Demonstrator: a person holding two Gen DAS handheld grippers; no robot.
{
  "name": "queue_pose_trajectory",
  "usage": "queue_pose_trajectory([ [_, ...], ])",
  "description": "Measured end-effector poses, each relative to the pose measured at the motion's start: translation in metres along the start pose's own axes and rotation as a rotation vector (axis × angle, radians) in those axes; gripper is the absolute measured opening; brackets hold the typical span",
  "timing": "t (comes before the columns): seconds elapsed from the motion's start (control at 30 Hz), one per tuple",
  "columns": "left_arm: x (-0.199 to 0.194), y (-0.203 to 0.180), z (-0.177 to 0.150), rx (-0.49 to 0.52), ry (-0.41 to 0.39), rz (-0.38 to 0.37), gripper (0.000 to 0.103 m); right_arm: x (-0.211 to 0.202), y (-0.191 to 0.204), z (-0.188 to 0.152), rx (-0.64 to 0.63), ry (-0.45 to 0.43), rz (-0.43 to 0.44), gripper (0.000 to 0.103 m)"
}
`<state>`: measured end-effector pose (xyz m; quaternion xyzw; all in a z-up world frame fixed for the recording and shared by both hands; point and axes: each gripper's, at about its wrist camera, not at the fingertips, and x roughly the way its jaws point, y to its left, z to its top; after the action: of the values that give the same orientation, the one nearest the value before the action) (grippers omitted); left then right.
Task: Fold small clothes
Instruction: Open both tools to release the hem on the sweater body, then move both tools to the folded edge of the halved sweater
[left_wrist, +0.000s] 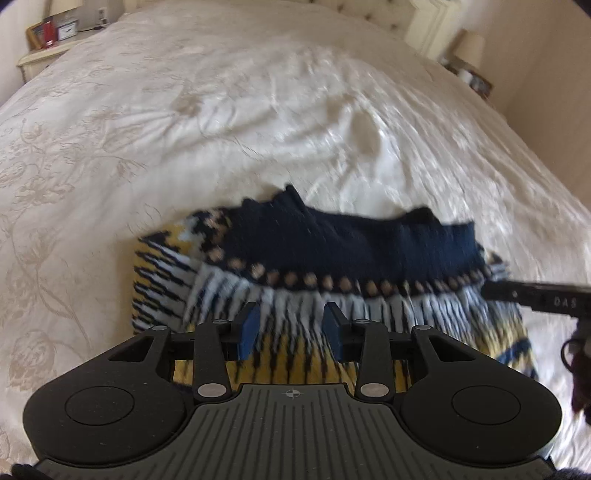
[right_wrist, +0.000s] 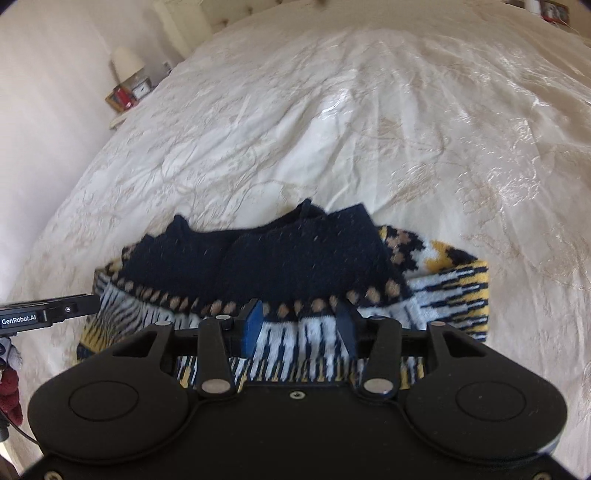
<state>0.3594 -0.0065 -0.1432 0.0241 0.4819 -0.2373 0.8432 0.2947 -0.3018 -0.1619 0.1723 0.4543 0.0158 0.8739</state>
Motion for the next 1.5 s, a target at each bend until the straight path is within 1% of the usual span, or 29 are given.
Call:
queue_pose_trajectory([
  [0.1,0.005,-0.018,-0.023,0.108,0.051,0.000,0.037,0.003,0.022,-0.016,-0.116,0.046,0.010,0.054],
  [0.2,0.006,-0.029,-0.041,0.204,0.061,0.005,0.037,0.008,0.047,-0.029,-0.275,0.081,0.016,0.055],
  [0.23,0.006,-0.030,-0.044,0.219,0.062,0.004,0.037,0.010,0.055,-0.033,-0.333,0.092,0.021,0.055],
  [0.33,0.011,-0.026,-0.046,0.219,0.068,0.006,0.038,0.019,0.076,-0.042,-0.496,0.113,0.017,0.055],
  [0.4,0.016,-0.019,-0.043,0.189,0.073,0.021,0.039,0.029,0.082,-0.045,-0.579,0.128,-0.015,0.055],
  [0.43,0.018,-0.014,-0.042,0.173,0.076,0.027,0.039,0.036,0.081,-0.044,-0.606,0.128,-0.047,0.055],
  [0.5,0.020,-0.004,-0.038,0.142,0.076,0.038,0.039,0.047,0.070,-0.034,-0.603,0.121,-0.119,0.055],
  [0.53,0.020,0.000,-0.037,0.138,0.076,0.047,0.039,0.052,0.060,-0.027,-0.569,0.122,-0.144,0.057],
  [0.57,0.020,0.005,-0.037,0.139,0.078,0.056,0.042,0.054,0.051,-0.019,-0.530,0.120,-0.172,0.057],
  [0.63,0.019,0.014,-0.038,0.143,0.083,0.061,0.042,0.058,0.032,-0.006,-0.464,0.120,-0.217,0.057],
  [0.67,0.018,0.018,-0.039,0.154,0.096,0.087,0.042,0.060,0.025,-0.002,-0.439,0.123,-0.229,0.056],
  [0.7,0.018,0.021,-0.041,0.175,0.109,0.116,0.042,0.061,0.018,0.002,-0.424,0.129,-0.236,0.056],
  [0.77,0.014,0.028,-0.044,0.193,0.111,0.100,0.041,0.061,0.013,0.004,-0.431,0.128,-0.251,0.056],
  [0.9,0.013,0.024,-0.047,0.249,0.147,0.148,0.041,0.060,0.010,0.005,-0.413,0.130,-0.258,0.056],
  [0.97,0.011,0.020,-0.046,0.254,0.148,0.162,0.041,0.057,0.011,0.007,-0.381,0.121,-0.259,0.056],
  [1.03,0.005,0.017,-0.045,0.237,0.138,0.166,0.040,0.045,0.017,0.007,-0.365,0.086,-0.244,0.057],
  [1.07,0.001,0.015,-0.044,0.230,0.123,0.161,0.040,0.036,0.021,0.005,-0.368,0.060,-0.228,0.060],
  [1.17,-0.011,0.004,-0.044,0.212,0.073,0.122,0.040,0.014,0.041,-0.008,-0.401,0.017,-0.154,0.060],
  [1.27,-0.011,-0.013,-0.045,0.222,0.063,0.078,0.041,0.007,0.064,-0.027,-0.449,0.019,-0.093,0.061],
  [1.33,-0.004,-0.022,-0.049,0.245,0.089,0.064,0.041,0.011,0.077,-0.042,-0.462,0.054,-0.058,0.062],
  [1.4,0.006,-0.025,-0.058,0.267,0.135,0.082,0.041,0.018,0.082,-0.056,-0.482,0.099,-0.068,0.065],
  [1.47,0.013,-0.019,-0.068,0.274,0.186,0.109,0.042,0.024,0.079,-0.074,-0.511,0.133,-0.120,0.067],
  [1.5,0.014,-0.014,-0.072,0.266,0.198,0.110,0.043,0.025,0.073,-0.081,-0.512,0.141,-0.138,0.068],
])
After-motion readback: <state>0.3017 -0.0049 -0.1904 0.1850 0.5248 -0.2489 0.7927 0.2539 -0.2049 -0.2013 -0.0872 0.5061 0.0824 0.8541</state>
